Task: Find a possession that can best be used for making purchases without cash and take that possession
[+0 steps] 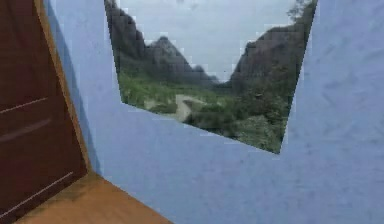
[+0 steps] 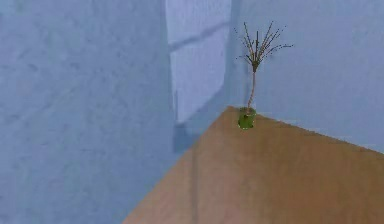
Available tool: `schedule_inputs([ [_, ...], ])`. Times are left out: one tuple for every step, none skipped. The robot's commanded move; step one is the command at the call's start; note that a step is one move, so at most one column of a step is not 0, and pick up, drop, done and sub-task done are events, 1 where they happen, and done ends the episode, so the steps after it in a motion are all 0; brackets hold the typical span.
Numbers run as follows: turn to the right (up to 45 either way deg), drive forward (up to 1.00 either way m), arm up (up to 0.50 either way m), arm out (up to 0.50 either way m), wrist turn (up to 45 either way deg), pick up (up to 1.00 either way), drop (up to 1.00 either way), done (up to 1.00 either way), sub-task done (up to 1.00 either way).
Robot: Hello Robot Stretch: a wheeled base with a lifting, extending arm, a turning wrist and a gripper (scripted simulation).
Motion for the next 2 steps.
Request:
schedule_inputs([
  [-45.0, 0.00, 0.00, 0.00, 0.0, 0.00, 0.00, 0.00, 0.00],
  [-12.0, 0.00, 0.00, 0.00, 0.0, 0.00, 0.00, 0.00, 0.00],
])
